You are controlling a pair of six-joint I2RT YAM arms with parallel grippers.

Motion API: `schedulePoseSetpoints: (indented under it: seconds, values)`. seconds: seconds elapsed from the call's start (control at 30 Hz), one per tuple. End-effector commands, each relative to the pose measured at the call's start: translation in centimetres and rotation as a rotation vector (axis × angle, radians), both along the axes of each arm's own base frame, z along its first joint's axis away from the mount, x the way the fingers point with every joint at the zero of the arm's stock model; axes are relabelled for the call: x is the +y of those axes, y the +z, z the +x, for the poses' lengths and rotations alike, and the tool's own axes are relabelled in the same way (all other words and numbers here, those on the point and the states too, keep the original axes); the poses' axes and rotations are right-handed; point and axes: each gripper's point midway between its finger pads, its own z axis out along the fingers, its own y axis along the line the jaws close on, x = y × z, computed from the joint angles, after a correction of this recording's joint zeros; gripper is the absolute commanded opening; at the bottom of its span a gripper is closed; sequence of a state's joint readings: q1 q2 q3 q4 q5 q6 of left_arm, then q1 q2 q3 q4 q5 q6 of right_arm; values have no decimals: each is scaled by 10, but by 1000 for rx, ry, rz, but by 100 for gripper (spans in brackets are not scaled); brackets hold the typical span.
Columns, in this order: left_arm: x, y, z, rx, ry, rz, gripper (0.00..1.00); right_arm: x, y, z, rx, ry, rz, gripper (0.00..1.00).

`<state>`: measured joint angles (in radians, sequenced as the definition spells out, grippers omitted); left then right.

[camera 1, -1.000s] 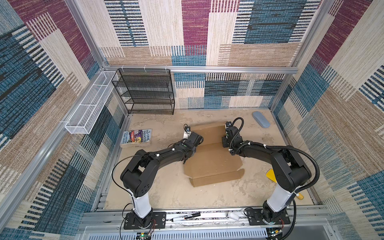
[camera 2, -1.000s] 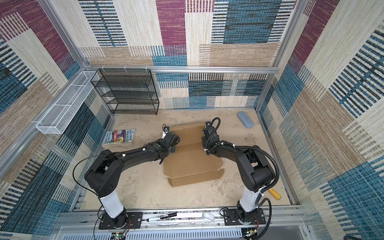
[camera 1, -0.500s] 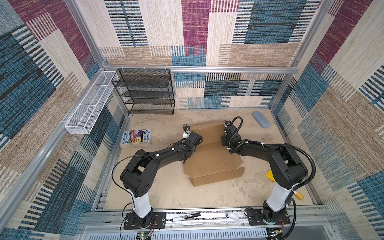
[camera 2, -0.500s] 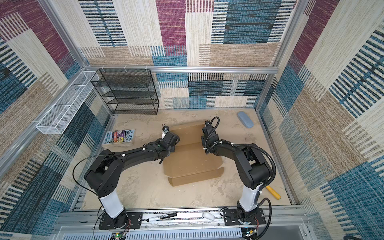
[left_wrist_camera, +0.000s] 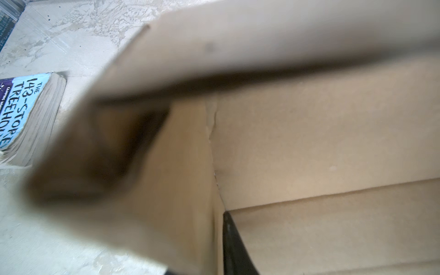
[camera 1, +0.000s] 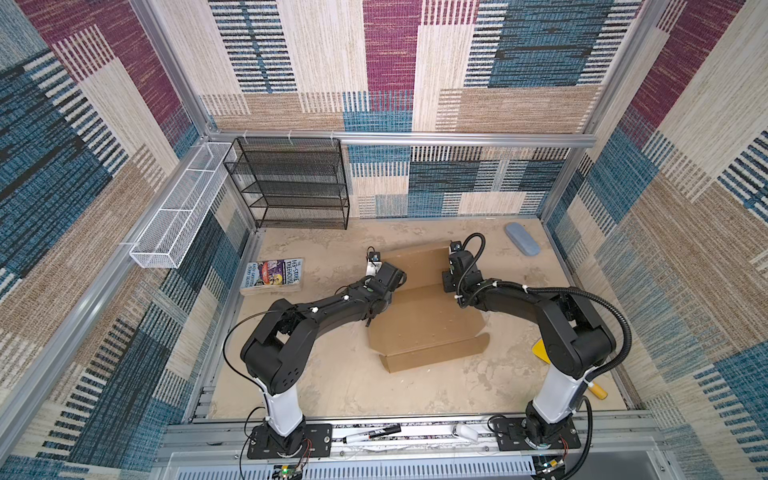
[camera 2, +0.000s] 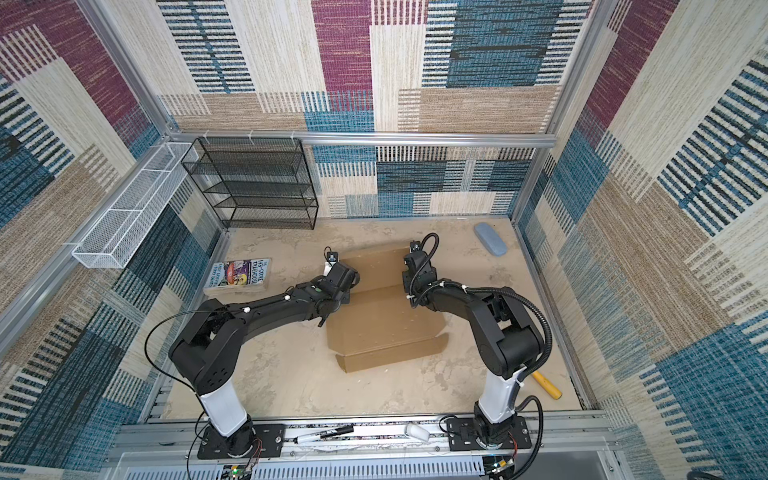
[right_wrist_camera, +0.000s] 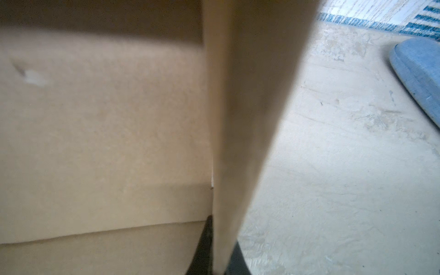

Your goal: Fold the paper box

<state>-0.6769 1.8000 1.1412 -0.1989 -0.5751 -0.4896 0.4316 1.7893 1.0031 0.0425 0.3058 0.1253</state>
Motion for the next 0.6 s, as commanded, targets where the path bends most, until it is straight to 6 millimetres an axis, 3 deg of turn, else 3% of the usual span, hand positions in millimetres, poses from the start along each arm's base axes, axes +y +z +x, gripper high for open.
schedulePoseSetpoints:
  seconds: [0.0,0.47,0.5,0.57]
  values:
    - [4,4,-1,0,5,27,24,2,-4,-3,30,19,-5,8]
    - [3,25,3,-37,1,11,41,5,-14,-2,119,28,-40,7]
    - [4,28,3,-38,0,11,55,6,-14,-1,124,31,-41,7]
    - [4,33,3,-45,-2,7,60,7,-14,-1,134,37,-39,7]
